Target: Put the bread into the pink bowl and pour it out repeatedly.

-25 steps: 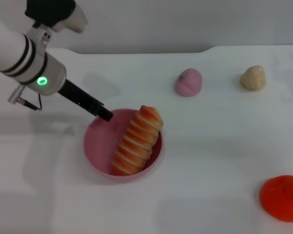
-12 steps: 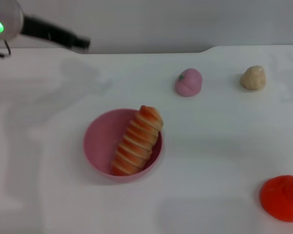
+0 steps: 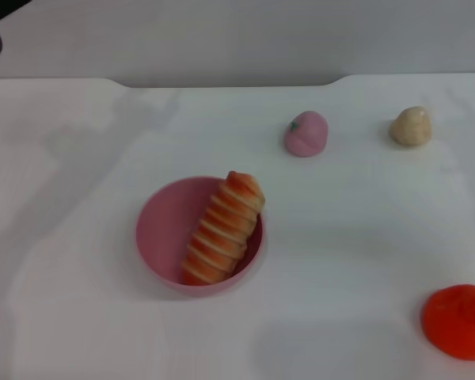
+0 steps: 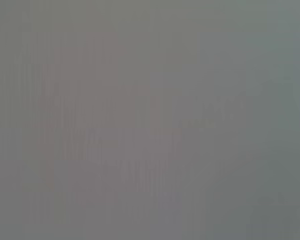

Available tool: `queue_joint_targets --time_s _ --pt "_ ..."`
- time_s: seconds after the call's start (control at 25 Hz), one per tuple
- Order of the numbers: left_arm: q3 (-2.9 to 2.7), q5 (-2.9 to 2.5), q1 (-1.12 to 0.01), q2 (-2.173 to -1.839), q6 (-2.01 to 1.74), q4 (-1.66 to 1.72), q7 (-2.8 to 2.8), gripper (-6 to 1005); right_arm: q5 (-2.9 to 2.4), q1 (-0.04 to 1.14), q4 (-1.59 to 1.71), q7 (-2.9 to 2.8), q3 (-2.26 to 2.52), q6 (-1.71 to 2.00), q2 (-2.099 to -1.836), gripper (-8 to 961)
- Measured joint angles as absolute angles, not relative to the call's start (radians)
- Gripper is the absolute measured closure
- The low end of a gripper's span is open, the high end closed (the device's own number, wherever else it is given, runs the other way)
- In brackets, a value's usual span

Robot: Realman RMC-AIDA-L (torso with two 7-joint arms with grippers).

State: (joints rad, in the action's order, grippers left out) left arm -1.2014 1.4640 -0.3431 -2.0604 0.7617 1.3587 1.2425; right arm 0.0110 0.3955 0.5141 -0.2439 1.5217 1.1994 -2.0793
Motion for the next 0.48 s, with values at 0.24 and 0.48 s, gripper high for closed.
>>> queue_joint_targets --time_s 0.24,0.48 --pt "-1.335 1.775 -0.250 -2.064 0.616 1.339 1.545 465 0.046 0.413 0.480 -0.244 1.508 1.197 -2.081 524" --pt "-1.379 2.562 -0.251 -2.069 0.850 0.947 2.247 466 0.103 0.408 0.465 -0.244 1.506 1.202 -2.081 524"
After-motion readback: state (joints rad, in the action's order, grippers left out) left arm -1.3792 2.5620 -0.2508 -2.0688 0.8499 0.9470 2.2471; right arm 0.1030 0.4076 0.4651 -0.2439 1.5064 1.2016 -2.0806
